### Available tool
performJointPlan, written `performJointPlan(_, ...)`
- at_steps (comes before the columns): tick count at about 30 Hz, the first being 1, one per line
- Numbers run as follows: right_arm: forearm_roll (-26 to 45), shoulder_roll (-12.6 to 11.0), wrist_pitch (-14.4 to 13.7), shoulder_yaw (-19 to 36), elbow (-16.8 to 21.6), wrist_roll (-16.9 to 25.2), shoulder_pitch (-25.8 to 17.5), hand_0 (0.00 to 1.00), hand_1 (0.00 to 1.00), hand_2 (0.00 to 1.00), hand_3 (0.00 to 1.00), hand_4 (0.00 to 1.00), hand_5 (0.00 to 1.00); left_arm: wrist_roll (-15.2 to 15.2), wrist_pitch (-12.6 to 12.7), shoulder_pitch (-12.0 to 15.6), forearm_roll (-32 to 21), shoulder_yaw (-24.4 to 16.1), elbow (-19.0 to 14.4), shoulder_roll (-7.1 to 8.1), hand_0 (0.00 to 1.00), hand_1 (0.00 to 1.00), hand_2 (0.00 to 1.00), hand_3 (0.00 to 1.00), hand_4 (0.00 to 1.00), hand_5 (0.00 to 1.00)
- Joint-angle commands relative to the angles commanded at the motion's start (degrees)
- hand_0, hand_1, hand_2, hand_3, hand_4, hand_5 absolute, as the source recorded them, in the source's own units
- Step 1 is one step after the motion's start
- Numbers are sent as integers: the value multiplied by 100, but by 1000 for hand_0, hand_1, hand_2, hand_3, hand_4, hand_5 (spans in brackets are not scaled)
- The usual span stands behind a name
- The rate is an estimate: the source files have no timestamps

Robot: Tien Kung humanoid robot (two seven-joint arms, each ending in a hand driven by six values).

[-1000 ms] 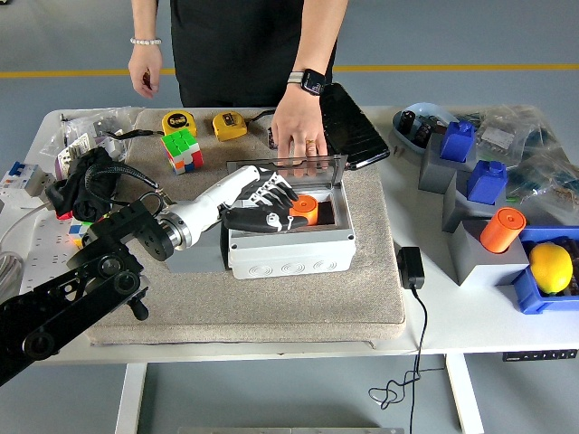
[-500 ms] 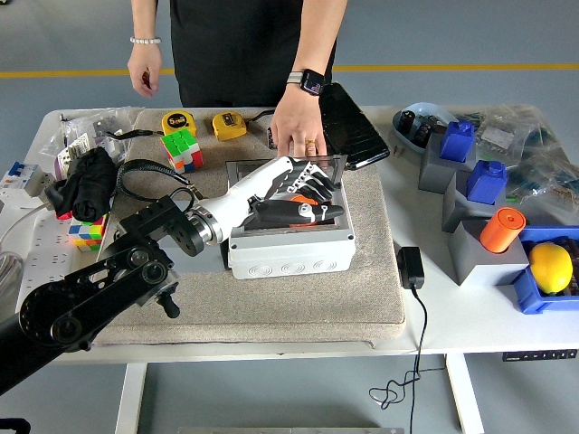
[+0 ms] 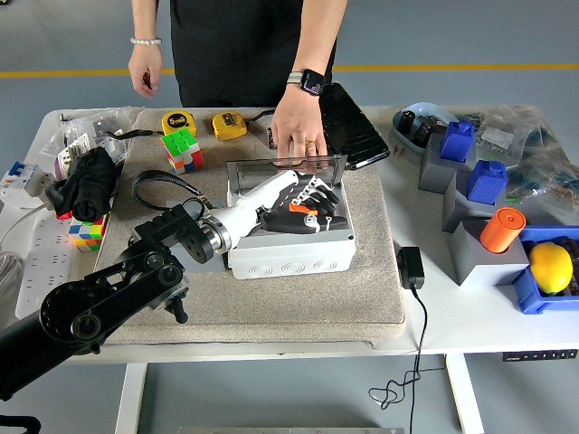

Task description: Fetch the battery,place it into the box,close the lid of the box

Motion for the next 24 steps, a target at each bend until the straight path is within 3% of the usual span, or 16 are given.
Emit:
performJointPlan(6,-29,-6,-1,27,9,-3,-12,711,673,677,641,998,569,84,-17,124,206,-145,26,132,687,601,576,551,946,396)
performJointPlan(13,-84,-9,-4,77,43,0,-25,711,674,678,641,998,569,179,-55,402,352,-487,-336,429,648,563,568,547,948,397)
performJointPlan(14,-91,-11,-4,86,48,0,-26,714,674,678,641,998,568,199,-64,430,373,-515,-379,468,607,533,563,543,948,396)
performJointPlan(24,-152,-16,-4,159,87,0,-22,710,674,677,641,998,567,307,-159,626,484,-555,-450,675,592,528,562,543,941,384)
